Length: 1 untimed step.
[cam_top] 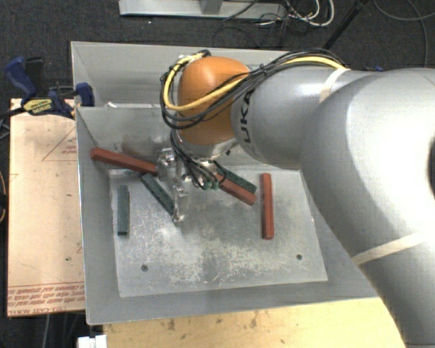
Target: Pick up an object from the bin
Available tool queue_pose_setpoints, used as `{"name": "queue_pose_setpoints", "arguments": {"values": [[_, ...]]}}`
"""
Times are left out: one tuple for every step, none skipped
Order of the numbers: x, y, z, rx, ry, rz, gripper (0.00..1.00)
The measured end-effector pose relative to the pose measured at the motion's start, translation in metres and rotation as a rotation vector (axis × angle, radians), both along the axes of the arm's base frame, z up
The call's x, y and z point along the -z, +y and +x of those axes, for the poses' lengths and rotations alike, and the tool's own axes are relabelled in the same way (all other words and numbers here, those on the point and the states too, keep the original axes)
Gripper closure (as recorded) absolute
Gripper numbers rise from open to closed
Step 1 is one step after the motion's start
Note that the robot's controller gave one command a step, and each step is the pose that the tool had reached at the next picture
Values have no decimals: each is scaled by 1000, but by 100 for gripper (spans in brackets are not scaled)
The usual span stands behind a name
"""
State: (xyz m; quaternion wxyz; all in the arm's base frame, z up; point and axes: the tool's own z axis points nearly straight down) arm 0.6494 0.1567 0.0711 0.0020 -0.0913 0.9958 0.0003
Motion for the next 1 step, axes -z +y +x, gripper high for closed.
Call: {"name": "queue_pose_setpoints", "arguments": {"values": [[0, 65, 1, 109, 0, 3, 100]]}}
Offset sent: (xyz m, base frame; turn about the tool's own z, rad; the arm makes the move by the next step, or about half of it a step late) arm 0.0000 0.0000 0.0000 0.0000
